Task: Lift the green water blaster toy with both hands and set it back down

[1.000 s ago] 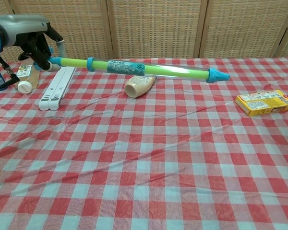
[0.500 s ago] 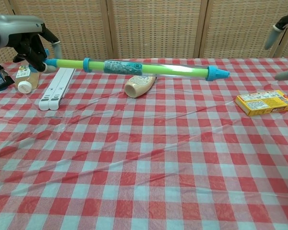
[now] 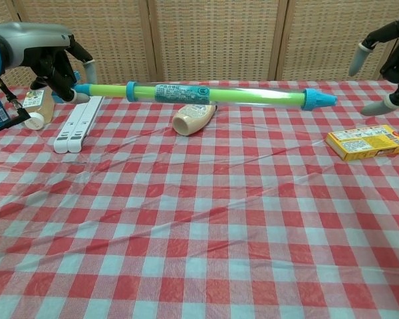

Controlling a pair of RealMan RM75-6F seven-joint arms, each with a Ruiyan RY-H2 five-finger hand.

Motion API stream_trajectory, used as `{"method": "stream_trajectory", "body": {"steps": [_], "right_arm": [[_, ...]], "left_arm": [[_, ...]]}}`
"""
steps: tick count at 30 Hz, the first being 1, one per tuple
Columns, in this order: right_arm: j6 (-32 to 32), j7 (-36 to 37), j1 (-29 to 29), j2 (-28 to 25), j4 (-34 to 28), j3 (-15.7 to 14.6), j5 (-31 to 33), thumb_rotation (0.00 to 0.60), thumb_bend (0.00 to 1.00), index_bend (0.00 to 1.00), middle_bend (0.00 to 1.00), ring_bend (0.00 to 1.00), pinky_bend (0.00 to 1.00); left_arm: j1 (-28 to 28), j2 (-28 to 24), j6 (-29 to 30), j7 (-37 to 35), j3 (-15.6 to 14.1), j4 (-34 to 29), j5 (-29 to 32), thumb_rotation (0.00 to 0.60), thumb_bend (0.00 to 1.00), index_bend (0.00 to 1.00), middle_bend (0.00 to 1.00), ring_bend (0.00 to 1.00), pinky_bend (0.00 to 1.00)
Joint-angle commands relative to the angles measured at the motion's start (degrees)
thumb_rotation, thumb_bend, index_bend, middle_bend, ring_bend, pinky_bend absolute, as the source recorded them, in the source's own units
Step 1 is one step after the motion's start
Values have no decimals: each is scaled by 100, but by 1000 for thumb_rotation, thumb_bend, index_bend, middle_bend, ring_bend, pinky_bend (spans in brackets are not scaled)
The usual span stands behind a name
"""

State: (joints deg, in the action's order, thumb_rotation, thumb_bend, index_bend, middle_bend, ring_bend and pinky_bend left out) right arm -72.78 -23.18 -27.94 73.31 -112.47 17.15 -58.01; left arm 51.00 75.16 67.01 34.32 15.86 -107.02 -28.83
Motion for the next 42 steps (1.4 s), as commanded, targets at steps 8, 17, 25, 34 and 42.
{"method": "stream_trajectory", "body": {"steps": [8,17,25,34,42], "right_arm": [[-55,76,-101,106,-65,40,73,600,362,468,1000,1000,567],[61,288,-162,77,-155,70,265,600,379,467,1000,1000,567],[99,393,-204,9,-180,84,316,600,390,466,1000,1000,568],[150,481,-219,-14,-116,26,365,600,422,459,1000,1000,568],[195,566,-217,-13,-88,-41,382,600,440,458,1000,1000,568]], "left_arm": [[137,122,-46,6,57,35,135,600,647,875,930,873,773],[328,259,-73,60,138,107,273,600,647,874,930,872,773],[478,339,-72,166,154,98,411,600,647,873,930,873,773],[537,327,-6,183,179,17,464,600,648,872,930,873,773],[525,283,6,130,166,7,469,600,647,872,930,873,773]]}}
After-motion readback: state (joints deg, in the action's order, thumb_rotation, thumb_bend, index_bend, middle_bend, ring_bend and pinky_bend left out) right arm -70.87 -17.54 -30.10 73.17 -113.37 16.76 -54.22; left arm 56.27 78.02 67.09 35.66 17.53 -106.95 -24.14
